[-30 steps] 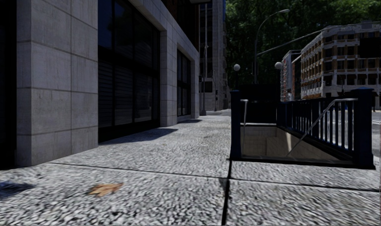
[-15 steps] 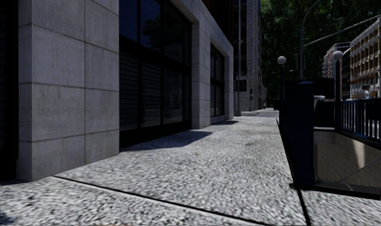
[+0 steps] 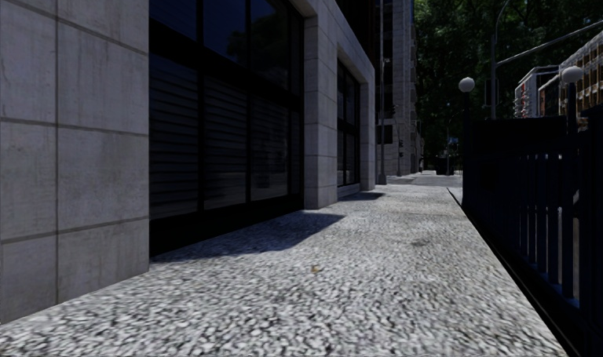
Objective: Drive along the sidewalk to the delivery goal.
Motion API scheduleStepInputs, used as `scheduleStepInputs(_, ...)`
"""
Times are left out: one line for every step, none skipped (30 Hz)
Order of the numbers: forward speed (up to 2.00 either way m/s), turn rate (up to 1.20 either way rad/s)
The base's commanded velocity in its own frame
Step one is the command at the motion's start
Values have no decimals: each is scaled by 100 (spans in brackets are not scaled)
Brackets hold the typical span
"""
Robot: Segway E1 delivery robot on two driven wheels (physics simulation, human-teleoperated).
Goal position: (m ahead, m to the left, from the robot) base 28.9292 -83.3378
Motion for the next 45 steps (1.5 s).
scheduleStepInputs(165,0)
scheduleStepInputs(165,0)
scheduleStepInputs(165,0)
scheduleStepInputs(165,0)
scheduleStepInputs(165,-29)
scheduleStepInputs(165,-51)
scheduleStepInputs(165,-77)
scheduleStepInputs(165,-96)
scheduleStepInputs(165,-120)
scheduleStepInputs(165,-111)
scheduleStepInputs(165,-66)
scheduleStepInputs(165,-51)
scheduleStepInputs(165,-39)
scheduleStepInputs(165,-34)
scheduleStepInputs(165,-33)
scheduleStepInputs(165,-31)
scheduleStepInputs(165,-31)
scheduleStepInputs(165,-23)
scheduleStepInputs(165,-8)
scheduleStepInputs(165,-4)
scheduleStepInputs(165,-2)
scheduleStepInputs(165,-1)
scheduleStepInputs(165,0)
scheduleStepInputs(165,0)
scheduleStepInputs(165,0)
scheduleStepInputs(165,0)
scheduleStepInputs(165,0)
scheduleStepInputs(165,0)
scheduleStepInputs(165,0)
scheduleStepInputs(165,0)
scheduleStepInputs(165,0)
scheduleStepInputs(165,0)
scheduleStepInputs(165,0)
scheduleStepInputs(165,0)
scheduleStepInputs(165,0)
scheduleStepInputs(165,0)
scheduleStepInputs(165,-1)
scheduleStepInputs(165,-45)
scheduleStepInputs(165,-59)
scheduleStepInputs(165,-76)
scheduleStepInputs(165,-84)
scheduleStepInputs(165,-85)
scheduleStepInputs(165,-85)
scheduleStepInputs(165,-85)
scheduleStepInputs(165,-85)
